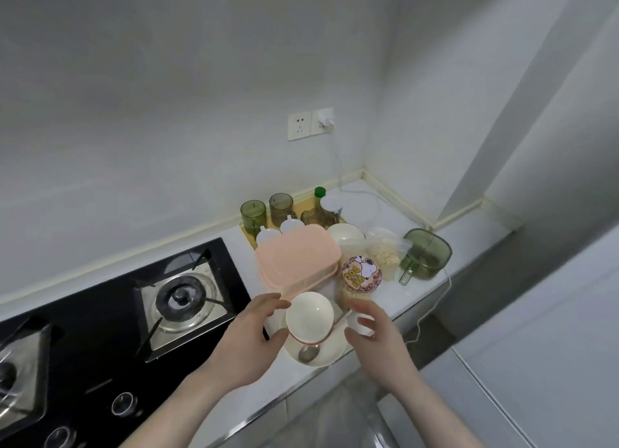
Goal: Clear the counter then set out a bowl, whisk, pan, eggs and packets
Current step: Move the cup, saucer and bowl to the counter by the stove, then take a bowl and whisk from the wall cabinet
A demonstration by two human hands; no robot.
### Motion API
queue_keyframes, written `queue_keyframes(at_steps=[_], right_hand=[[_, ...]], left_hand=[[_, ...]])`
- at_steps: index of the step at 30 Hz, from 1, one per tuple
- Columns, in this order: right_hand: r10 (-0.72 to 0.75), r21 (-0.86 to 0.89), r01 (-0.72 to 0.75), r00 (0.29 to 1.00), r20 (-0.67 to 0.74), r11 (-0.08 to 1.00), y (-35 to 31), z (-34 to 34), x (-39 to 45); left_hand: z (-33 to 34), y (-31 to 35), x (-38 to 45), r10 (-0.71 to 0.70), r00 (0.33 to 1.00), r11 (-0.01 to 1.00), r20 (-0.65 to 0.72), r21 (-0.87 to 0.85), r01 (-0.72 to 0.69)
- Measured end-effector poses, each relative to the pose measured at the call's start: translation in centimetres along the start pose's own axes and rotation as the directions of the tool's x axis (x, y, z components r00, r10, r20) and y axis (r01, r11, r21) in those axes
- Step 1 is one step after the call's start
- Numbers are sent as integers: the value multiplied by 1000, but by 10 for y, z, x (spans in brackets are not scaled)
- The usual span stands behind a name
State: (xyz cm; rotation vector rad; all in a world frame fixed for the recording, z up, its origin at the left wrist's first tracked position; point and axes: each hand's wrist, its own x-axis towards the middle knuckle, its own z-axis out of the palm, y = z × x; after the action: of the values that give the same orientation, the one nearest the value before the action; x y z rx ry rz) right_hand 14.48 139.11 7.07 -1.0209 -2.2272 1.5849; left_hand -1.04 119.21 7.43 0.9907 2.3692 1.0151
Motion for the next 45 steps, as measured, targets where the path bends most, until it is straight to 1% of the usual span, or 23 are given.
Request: queue_keyframes(at_steps=[5,8,12,19,22,27,30,32,35,38,41,43,45], right_hand=[[-36,-7,36,998,-59,999,-14,-7,-16],[-54,-9,54,995,-88,999,-24,-17,-26],[-110,-19,108,986,-124,994,-37,-42,-35],[-229,-102,216,963,-145,971,-65,-104,-47],[-305,-138,282,932,-196,949,-76,-137,-54],[-397,-221,349,885,-243,911,-98,-199,-69],[-477,-272,412,842,-252,870,-115,-232,-81],[-525,-300,452,814,-246,840,-131,-250,-90],[-594,-329,509,763,-254,795,-166,-276,-92],[-667,-353,575,701,-253,738,-211,-302,-93],[-748,-396,639,611,-260,660,-259,-319,-88],[-792,-430,669,555,-255,607,-292,-328,-85],[-823,-460,685,508,-254,565,-321,-336,-81]], left_hand=[[-8,8,3,58,998,998,27,7,-58],[-12,19,8,112,993,993,35,40,-113],[-21,47,19,197,980,978,37,60,-199],[-28,123,43,341,940,935,18,93,-341],[-31,162,55,413,911,905,17,105,-412],[-31,232,63,526,850,845,-34,126,-519],[-40,272,60,589,805,803,-65,155,-575],[-53,301,55,630,769,772,-109,200,-604],[-82,348,57,693,703,713,-159,293,-637],[-115,401,66,743,640,656,-196,406,-636],[-151,448,81,774,600,594,-200,557,-581],[-178,480,91,781,587,556,-215,666,-497],[-203,511,100,775,578,540,-256,743,-395]])
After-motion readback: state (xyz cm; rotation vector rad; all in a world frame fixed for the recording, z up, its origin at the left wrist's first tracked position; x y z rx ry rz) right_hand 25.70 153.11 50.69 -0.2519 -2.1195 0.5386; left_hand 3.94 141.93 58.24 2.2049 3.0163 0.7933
